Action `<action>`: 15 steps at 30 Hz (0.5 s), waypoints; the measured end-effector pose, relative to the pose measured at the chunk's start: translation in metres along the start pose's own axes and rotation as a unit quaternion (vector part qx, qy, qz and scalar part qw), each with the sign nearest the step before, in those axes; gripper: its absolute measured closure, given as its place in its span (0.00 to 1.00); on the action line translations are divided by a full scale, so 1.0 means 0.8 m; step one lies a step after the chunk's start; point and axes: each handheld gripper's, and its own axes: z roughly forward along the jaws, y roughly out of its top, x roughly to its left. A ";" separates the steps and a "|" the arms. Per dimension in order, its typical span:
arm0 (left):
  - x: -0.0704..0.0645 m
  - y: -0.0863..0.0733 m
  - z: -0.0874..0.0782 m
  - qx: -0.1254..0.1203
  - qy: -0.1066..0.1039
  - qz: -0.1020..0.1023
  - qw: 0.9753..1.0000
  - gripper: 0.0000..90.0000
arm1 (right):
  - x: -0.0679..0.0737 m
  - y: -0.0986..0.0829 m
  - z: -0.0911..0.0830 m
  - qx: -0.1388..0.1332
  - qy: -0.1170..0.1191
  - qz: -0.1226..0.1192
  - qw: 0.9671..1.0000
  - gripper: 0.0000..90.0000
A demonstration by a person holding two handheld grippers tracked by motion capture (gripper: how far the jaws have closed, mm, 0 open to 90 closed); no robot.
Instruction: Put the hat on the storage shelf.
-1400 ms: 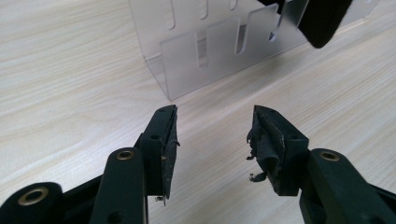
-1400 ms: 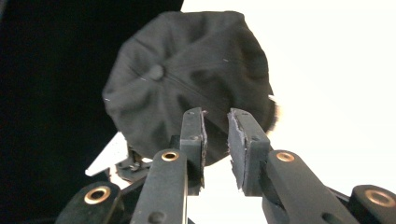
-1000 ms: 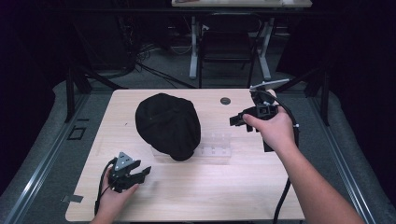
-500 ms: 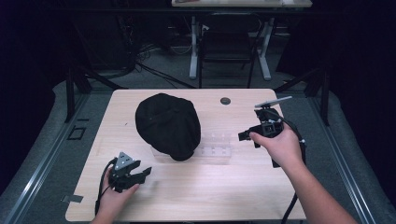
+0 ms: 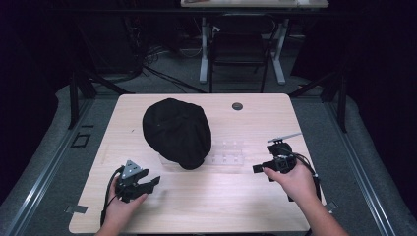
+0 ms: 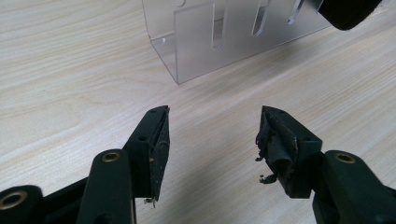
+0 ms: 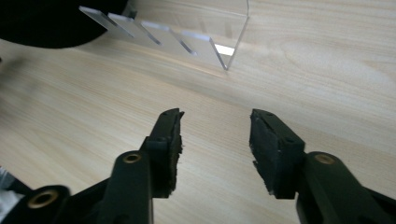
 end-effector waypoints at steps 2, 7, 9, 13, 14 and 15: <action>0.000 0.000 0.000 0.001 0.000 0.001 1.000 0.49 | -0.003 -0.009 0.008 -0.001 0.005 0.007 1.000 0.58; 0.001 -0.001 0.001 0.004 0.002 0.000 1.000 0.48 | -0.010 -0.026 0.020 -0.020 -0.004 0.002 1.000 0.55; 0.002 -0.002 0.002 0.001 0.004 -0.002 1.000 0.48 | -0.013 -0.037 0.026 -0.040 -0.011 0.002 0.999 0.55; 0.002 -0.002 0.003 0.003 0.004 0.000 1.000 0.47 | -0.015 -0.050 0.032 -0.051 -0.015 0.002 0.999 0.54; 0.002 -0.002 0.003 0.003 0.004 0.001 1.000 0.47 | -0.015 -0.053 0.034 -0.061 -0.013 0.008 0.998 0.53; 0.002 -0.002 0.003 0.003 0.004 0.001 1.000 0.47 | -0.015 -0.053 0.034 -0.061 -0.013 0.008 0.998 0.53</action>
